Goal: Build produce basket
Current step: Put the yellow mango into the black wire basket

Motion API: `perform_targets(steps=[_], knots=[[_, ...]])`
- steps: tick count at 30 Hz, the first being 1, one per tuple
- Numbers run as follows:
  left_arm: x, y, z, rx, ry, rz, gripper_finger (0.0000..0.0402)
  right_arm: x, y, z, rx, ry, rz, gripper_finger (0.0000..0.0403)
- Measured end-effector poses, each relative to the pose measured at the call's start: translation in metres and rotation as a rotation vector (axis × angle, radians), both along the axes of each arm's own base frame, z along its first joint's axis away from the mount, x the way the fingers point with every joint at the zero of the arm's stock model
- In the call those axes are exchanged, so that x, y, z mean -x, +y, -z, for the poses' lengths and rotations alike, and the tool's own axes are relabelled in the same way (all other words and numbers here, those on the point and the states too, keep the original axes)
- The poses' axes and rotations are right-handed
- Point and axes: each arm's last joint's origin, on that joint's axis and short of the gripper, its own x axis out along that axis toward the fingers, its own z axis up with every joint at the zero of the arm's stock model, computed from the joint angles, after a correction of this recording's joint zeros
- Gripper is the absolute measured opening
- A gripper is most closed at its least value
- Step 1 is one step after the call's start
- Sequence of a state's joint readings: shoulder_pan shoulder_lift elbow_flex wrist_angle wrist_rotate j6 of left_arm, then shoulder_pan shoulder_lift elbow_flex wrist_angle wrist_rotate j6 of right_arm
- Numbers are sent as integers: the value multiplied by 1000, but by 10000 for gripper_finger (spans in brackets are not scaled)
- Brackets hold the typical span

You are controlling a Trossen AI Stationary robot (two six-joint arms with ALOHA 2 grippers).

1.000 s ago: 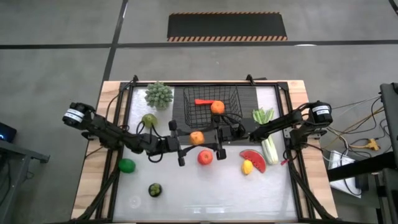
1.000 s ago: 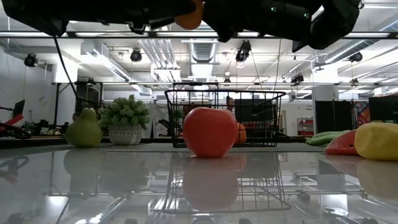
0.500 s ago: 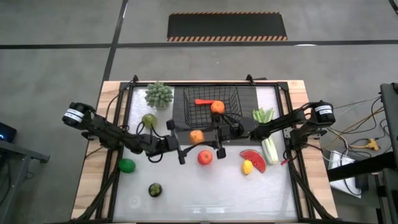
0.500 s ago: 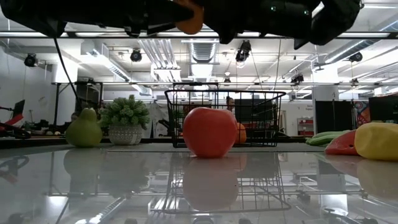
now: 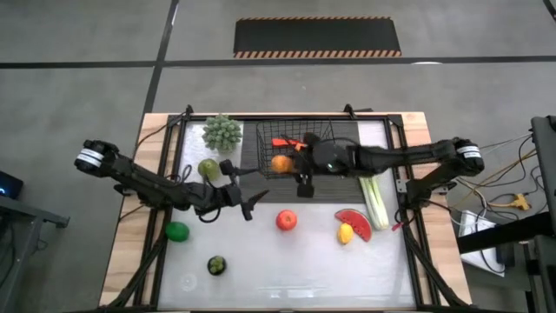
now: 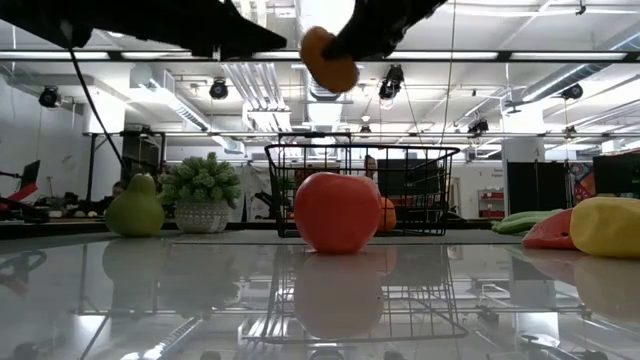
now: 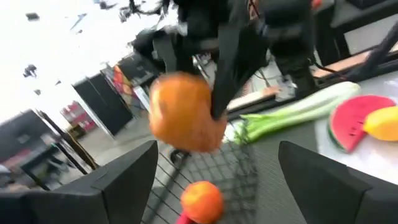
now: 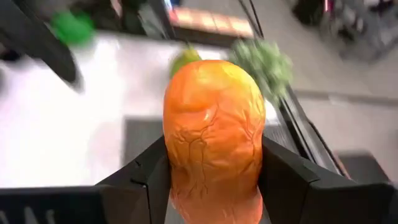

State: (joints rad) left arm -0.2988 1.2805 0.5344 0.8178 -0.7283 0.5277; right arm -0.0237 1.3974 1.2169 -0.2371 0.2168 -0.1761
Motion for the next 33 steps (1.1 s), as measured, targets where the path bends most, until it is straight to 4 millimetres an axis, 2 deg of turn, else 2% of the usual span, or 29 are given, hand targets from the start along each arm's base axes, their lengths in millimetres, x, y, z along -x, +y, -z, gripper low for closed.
perform_targets(steps=[5, 8, 13, 19, 25, 33], knots=[[18, 7, -17, -87, -29, -35, 315, -6, -30, -9, -4, 177, 82, 180], [30, 11, -23, -104, -55, -43, 315, -11, -54, -5, -30, 239, 128, 180], [45, 17, -25, -93, -94, -49, 315, -26, -99, 24, -136, 312, 133, 180], [56, 20, -13, -82, -90, -47, 315, -46, -139, 65, -244, 382, 163, 180], [59, 21, -8, -71, -91, -43, 315, -64, -153, 95, -295, 479, 166, 180], [59, 21, -8, -67, -96, -42, 315, -79, -159, 110, -333, 569, 181, 194]])
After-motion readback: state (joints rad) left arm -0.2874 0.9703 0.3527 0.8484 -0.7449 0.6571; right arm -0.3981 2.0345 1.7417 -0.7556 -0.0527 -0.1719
